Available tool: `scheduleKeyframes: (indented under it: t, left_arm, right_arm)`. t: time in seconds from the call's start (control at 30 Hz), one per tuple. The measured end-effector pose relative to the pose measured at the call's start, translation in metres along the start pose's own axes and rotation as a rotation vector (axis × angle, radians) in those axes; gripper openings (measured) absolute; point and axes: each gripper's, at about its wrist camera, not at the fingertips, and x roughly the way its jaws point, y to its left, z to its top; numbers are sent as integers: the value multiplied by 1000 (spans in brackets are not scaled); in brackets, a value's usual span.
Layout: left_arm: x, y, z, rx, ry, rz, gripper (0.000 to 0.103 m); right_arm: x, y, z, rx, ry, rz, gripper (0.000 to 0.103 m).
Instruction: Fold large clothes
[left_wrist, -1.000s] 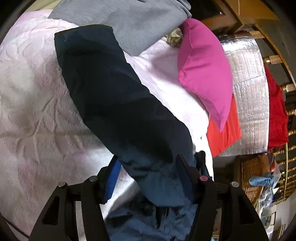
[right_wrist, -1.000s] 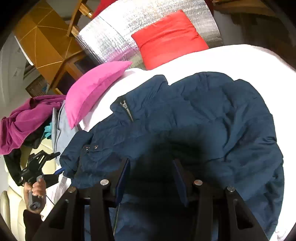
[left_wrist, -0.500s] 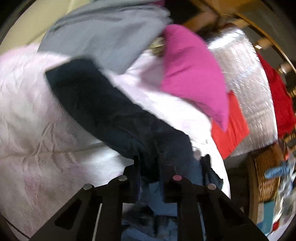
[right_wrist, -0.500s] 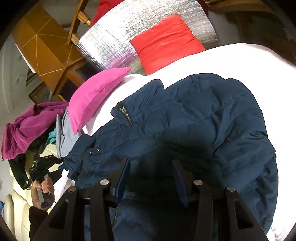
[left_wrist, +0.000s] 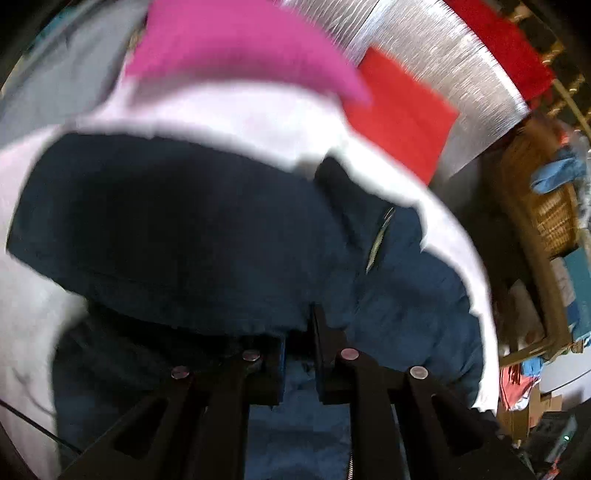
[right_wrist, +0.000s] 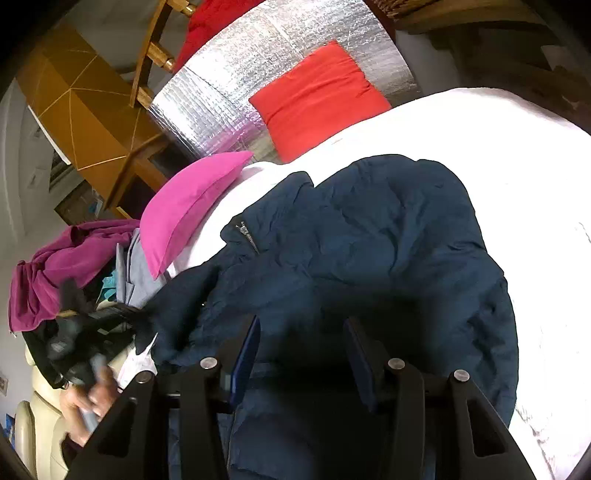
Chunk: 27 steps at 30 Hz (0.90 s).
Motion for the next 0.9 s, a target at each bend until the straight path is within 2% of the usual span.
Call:
scheduleKeyframes:
  t: [0.1, 0.13, 0.17, 0.23, 0.3, 0.43, 0.63, 0.67, 0.7, 0.73, 0.8, 0.9]
  left_arm:
    - [0, 17, 1, -64, 62, -80, 18]
    - [-5, 23, 2, -87, 81, -114, 26]
    - [-13, 31, 4, -113, 106, -166, 42]
    - [-29, 43, 4, -128, 140, -214, 70]
    - [-51, 55, 4, -123, 131, -258, 70]
    - [-89, 92, 8, -157, 86, -250, 71]
    - [-106, 178, 11, -408, 20, -205, 74]
    - [-105, 188, 10, -445, 16, -214, 74]
    - [-105, 193, 10, -465, 16, -226, 74]
    - [-102, 199, 10, -486, 24, -246, 74]
    - [-98, 205, 10, -508, 39, -273, 74]
    - [-91, 205, 11, -512, 33, -273, 73]
  right_arm:
    - [1, 3, -3, -1, 15, -3, 50]
    - [1, 5, -4, -4, 18, -2, 50]
    - [1, 8, -5, -10, 22, -1, 51]
    - [4, 17, -6, -25, 32, 3, 52]
    - [8, 31, -5, -45, 41, 11, 57]
    - [19, 73, -4, -132, 65, 27, 61]
    - [55, 146, -12, -279, 125, 77, 63]
    - [64, 157, -14, -297, 138, 86, 59]
    - [75, 166, -16, -309, 152, 97, 43]
    - [85, 173, -18, -312, 169, 100, 35]
    - [105, 185, -19, -305, 179, 94, 33]
    - [126, 192, -17, -286, 167, 98, 33]
